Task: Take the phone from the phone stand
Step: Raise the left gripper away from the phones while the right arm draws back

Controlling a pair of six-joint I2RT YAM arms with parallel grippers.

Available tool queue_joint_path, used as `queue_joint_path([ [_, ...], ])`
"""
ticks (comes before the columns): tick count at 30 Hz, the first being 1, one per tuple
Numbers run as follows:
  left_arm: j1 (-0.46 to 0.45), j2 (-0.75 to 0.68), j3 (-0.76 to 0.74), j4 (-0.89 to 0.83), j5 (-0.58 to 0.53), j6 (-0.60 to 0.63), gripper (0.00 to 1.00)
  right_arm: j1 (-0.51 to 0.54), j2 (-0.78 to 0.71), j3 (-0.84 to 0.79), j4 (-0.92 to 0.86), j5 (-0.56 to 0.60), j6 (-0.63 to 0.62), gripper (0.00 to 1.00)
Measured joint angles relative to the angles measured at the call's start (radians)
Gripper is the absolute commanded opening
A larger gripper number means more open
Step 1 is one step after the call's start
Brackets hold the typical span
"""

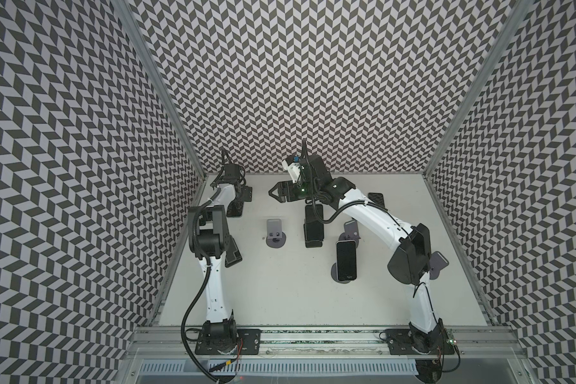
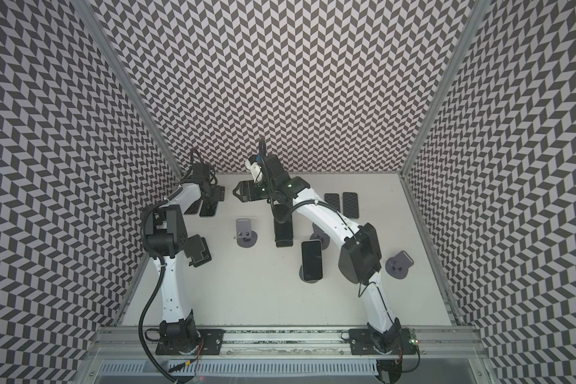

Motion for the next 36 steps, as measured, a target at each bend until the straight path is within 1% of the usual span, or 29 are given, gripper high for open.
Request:
queue_joint_path([
  [4, -0.020, -0.113, -0.027, 0.002, 0.000, -0.025, 0.88, 0.000, -0.045, -0.022, -0.025, 0.011, -0.020, 0.78],
  [7, -0.056, -0.210, -0.061, 0.009, 0.000, -0.035, 0.88, 0.000, -0.098, -0.066, -0.035, 0.030, -0.035, 0.79],
  [11, -0.129, -0.325, -0.125, 0.030, 0.001, -0.043, 0.87, 0.000, -0.204, -0.185, -0.034, 0.053, -0.042, 0.79],
  [16, -0.226, -0.452, -0.253, 0.045, 0.021, -0.055, 0.87, 0.000, -0.364, -0.356, -0.024, 0.090, -0.040, 0.79],
  [23, -0.322, -0.611, -0.404, 0.051, 0.045, -0.069, 0.87, 0.000, -0.584, -0.565, -0.008, 0.161, -0.021, 0.79],
  [28, -0.370, -0.753, -0.538, 0.080, 0.091, -0.078, 0.87, 0.000, -0.726, -0.706, 0.003, 0.199, 0.013, 0.79],
  [36, -0.446, -0.967, -0.740, 0.150, 0.220, -0.084, 0.86, 0.001, -0.838, -0.853, -0.014, 0.249, 0.064, 0.79],
])
